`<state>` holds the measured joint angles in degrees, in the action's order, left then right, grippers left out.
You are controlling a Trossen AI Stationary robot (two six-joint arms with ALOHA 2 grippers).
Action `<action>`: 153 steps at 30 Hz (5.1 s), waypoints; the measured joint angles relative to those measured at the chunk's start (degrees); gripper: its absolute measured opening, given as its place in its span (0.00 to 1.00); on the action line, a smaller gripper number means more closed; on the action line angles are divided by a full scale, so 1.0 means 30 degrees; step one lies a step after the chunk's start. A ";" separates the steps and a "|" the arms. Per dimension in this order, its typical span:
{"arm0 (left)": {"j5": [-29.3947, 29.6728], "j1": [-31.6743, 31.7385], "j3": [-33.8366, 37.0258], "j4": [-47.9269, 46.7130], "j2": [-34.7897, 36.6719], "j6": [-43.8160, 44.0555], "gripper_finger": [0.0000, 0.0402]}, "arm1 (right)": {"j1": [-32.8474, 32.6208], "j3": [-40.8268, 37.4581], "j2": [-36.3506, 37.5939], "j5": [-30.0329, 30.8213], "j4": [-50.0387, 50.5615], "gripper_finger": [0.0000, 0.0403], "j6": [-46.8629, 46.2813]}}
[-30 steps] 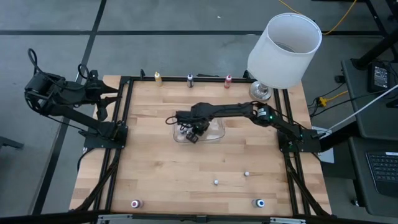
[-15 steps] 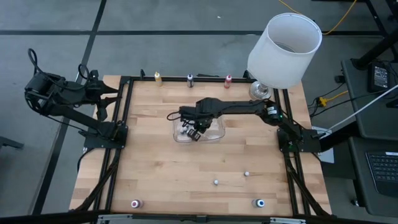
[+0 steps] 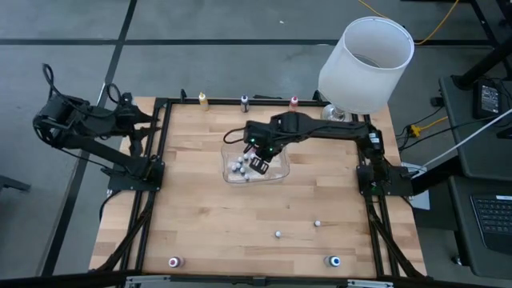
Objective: Pick & Place food coloring
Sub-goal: Put the pink food coloring bottle into the transparent bin
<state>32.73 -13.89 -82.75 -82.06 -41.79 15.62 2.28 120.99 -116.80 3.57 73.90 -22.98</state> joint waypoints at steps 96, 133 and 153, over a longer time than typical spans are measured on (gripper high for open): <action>-0.8460 0.5916 0.5898 1.9104 -0.7100 -0.5221 0.18 | 0.0310 0.4677 0.0973 -0.0040 -0.3345 0.30 1.1750; -0.4476 0.5756 0.3762 1.8499 -0.2438 -0.7169 0.17 | 0.5266 -0.7359 0.3544 -1.0125 -2.8655 0.56 0.5156; -0.3648 0.5799 0.3777 1.8444 -0.3492 -0.8137 0.18 | 0.5249 -0.6543 0.3555 -1.2284 -2.8971 0.56 0.4170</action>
<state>21.79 3.51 -71.42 -26.73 -52.26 -8.79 18.03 101.36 -106.14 -33.28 -13.01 -10.47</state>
